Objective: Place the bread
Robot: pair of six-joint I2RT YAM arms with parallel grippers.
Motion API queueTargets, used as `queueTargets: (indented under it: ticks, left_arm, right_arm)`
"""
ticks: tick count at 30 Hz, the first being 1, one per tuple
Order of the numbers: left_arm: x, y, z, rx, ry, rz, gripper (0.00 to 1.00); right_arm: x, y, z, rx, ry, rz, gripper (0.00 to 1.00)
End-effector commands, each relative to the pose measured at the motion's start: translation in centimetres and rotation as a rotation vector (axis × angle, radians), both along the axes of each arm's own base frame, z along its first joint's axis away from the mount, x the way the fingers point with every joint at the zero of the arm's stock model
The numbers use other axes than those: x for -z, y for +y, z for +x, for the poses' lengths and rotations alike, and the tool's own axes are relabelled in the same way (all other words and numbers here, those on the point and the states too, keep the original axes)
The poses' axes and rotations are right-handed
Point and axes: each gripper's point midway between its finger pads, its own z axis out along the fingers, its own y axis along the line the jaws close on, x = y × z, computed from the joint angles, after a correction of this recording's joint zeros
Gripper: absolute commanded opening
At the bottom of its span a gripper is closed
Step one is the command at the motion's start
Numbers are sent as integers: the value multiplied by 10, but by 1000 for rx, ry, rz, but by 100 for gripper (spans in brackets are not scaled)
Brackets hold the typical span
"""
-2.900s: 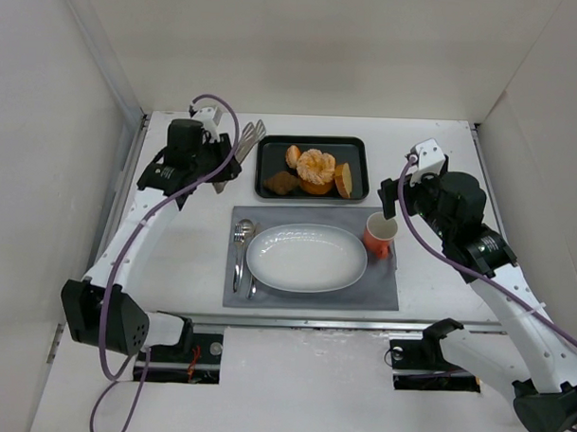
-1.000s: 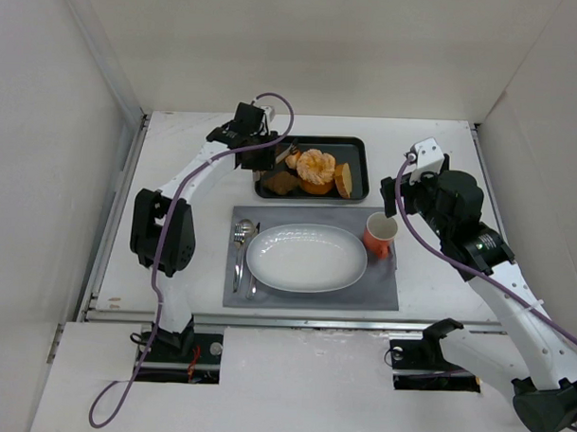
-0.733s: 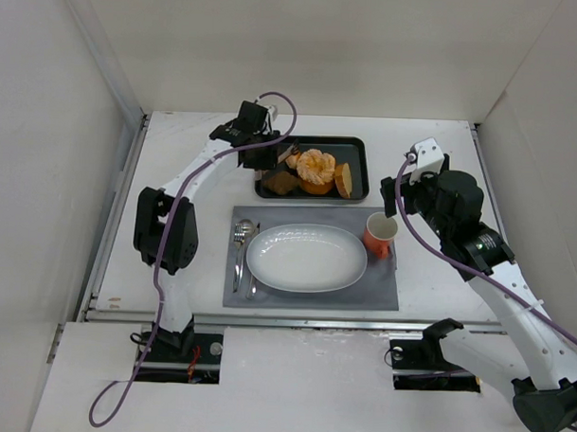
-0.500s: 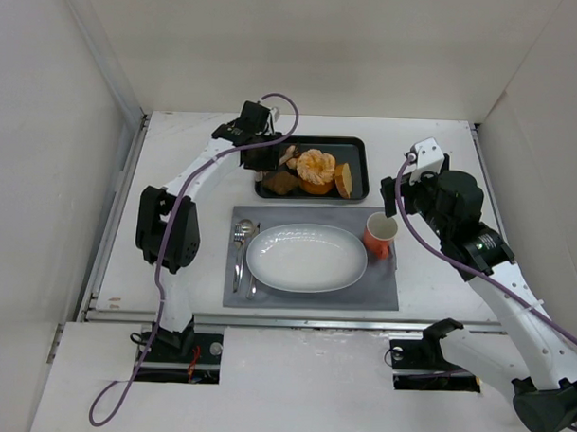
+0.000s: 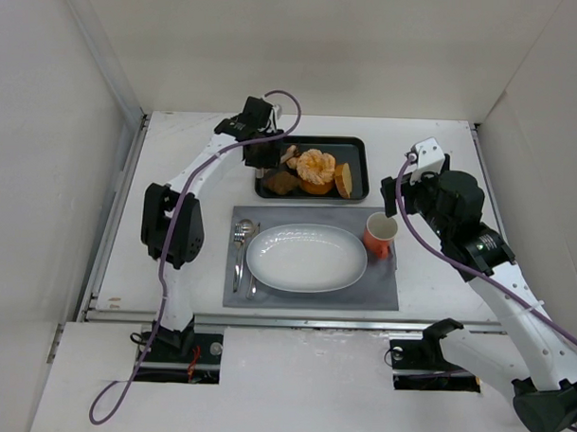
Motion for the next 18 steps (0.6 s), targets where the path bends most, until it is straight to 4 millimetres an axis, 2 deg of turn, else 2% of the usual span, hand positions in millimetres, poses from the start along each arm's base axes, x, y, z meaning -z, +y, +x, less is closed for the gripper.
queueTargets:
  ticks: [1,5,9,14,17,18]
  left_arm:
    - [-11,-7,3,28,-17,-1,42]
    - [-8,-12,1,38,-7,3,42]
    - [-3,-12,2,38,2,7,42]
    - [-3,-12,2,38,2,7,33]
    - [-13,-14,0,40,-20,7,25]
    - [-9,-12,-1,35,-13,18,24]
  right_arm:
    - [-21,0,0,6,-70,27,100]
    - [-17,0,0,6,-62,23,100]
    - [-22,-1,-1,6,-78,31,100]
    - [-22,-1,-1,6,-78,31,100]
    - [-22,-1,-1,6,-78,31,100]
    - [-22,-1,-1,6,-78,31,100]
